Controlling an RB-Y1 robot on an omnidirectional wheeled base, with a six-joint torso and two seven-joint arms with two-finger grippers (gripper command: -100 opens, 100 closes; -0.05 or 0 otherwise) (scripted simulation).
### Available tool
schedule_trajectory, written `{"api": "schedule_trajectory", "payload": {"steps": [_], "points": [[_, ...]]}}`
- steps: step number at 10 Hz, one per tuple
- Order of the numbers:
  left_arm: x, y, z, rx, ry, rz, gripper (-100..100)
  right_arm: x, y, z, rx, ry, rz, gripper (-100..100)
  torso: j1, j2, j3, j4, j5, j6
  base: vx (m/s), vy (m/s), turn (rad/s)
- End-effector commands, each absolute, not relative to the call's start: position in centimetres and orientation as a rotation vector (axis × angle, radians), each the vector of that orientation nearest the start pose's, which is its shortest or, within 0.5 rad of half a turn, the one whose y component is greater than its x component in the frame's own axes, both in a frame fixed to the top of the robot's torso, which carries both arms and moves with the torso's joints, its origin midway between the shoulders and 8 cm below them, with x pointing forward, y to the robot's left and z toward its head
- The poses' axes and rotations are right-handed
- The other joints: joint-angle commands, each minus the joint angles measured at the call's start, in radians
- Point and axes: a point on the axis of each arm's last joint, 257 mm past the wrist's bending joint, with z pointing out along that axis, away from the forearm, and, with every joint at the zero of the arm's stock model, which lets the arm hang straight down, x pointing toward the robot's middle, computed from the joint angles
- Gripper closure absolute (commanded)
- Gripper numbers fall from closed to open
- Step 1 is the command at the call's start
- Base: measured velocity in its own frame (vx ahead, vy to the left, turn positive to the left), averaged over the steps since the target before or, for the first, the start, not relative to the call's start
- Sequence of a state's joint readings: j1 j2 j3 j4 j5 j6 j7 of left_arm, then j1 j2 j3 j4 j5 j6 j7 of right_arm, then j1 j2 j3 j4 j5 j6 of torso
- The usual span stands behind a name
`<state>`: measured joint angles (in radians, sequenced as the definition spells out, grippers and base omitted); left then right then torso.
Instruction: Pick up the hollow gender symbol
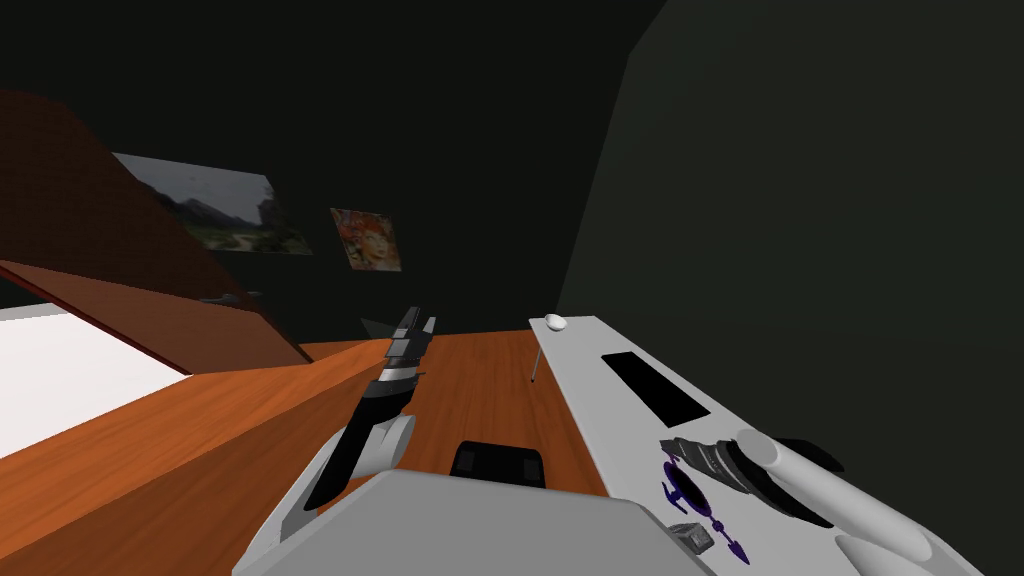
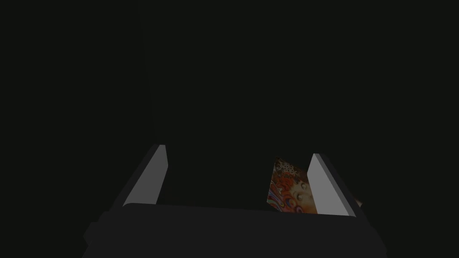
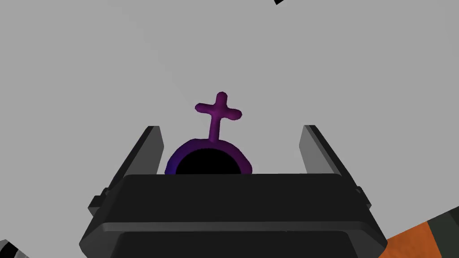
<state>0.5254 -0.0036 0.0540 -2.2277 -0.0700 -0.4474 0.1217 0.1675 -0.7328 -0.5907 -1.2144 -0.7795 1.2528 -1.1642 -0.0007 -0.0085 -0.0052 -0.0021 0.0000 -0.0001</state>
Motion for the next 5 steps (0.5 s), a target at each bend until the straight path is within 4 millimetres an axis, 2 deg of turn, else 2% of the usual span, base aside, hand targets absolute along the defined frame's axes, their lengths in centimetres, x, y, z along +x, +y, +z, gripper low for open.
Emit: {"api": "schedule_trajectory", "payload": {"steps": [1, 2, 4, 5], "points": [[35.7, 29.9, -1.8, -0.767, 0.697, -1.274, 0, 21.3, -63.3, -39.8, -3.103, 0.623, -0.383, -100, 0.000, 0.000, 0.000, 0.000, 0.000, 0.000, 0.124, -0.002, 0.026], [35.7, 29.9, -1.8, -0.767, 0.697, -1.274, 0, 21.3, -63.3, -39.8, -3.103, 0.623, -0.383, -100, 0.000, 0.001, 0.000, 0.000, 0.000, 0.000, 0.066, 0.003, 0.011], [35.7, 29.9, -1.8, -0.767, 0.697, -1.274, 0, 19.1, -62.9, -40.7, -3.054, 0.723, -0.281, -100, 0.000, 0.004, 0.002, 0.001, 0.000, 0.000, 0.072, -0.006, 0.017], [35.7, 29.9, -1.8, -0.767, 0.697, -1.274, 0, 19.7, -63.0, -40.6, -3.067, 0.698, -0.309, -100, 0.000, 0.004, 0.002, 0.001, 0.000, 0.000, 0.030, -0.005, 0.000]]}}
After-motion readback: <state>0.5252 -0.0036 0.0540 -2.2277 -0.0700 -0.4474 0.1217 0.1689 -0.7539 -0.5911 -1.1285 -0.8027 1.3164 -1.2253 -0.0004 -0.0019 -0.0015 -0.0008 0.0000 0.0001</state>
